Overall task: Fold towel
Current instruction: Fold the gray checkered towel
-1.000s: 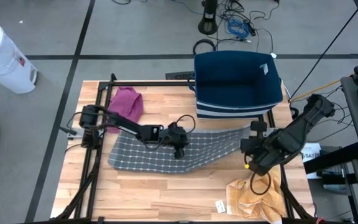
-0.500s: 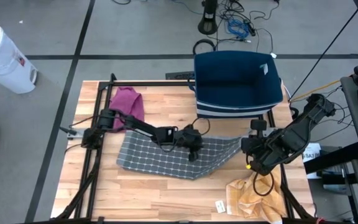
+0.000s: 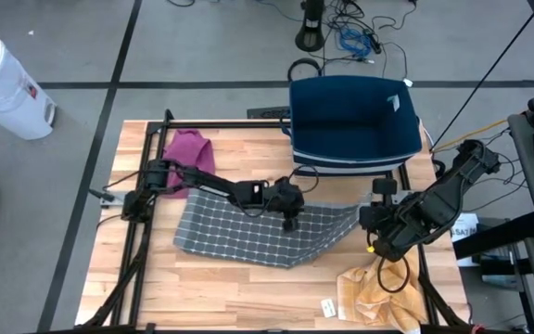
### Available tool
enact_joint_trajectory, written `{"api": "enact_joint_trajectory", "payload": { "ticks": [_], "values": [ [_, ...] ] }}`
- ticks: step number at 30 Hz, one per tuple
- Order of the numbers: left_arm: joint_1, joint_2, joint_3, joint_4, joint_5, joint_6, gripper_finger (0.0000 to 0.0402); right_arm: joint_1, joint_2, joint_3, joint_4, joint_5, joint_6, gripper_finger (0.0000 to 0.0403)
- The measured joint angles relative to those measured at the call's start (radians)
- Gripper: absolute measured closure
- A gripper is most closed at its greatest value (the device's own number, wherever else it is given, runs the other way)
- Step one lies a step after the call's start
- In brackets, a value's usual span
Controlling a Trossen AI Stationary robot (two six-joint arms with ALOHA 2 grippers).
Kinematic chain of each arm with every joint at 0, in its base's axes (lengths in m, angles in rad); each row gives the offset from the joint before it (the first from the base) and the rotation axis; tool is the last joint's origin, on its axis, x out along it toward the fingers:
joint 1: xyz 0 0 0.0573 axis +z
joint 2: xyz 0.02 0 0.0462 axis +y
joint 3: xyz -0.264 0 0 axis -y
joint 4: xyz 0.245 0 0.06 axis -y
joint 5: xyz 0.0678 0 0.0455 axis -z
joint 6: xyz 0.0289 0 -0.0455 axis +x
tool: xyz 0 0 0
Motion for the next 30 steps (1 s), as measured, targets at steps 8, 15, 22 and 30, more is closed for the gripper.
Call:
{"api": "enact_joint_trajectory", "payload": {
  "ticks": [8,15,22,30],
  "values": [
    [-0.07,-0.025,0.0,-0.165,-0.023,0.042,0.0282,0.018,0.0,0.0,0.0,-0.054,0.0,0.0403],
    [-0.122,-0.063,0.002,-0.246,-0.079,0.071,0.0282,0.021,0.0,0.0,0.0,-0.068,0.0,0.0403],
    [-0.118,-0.049,0.0,-0.266,0.004,0.057,0.0282,0.02,0.0,0.0,-0.001,-0.087,0.001,0.0403],
    [-0.074,0.041,0.002,-0.061,0.116,0.034,0.0282,0.02,0.0,0.0,0.029,-0.099,0.001,0.0403]
  ]
}}
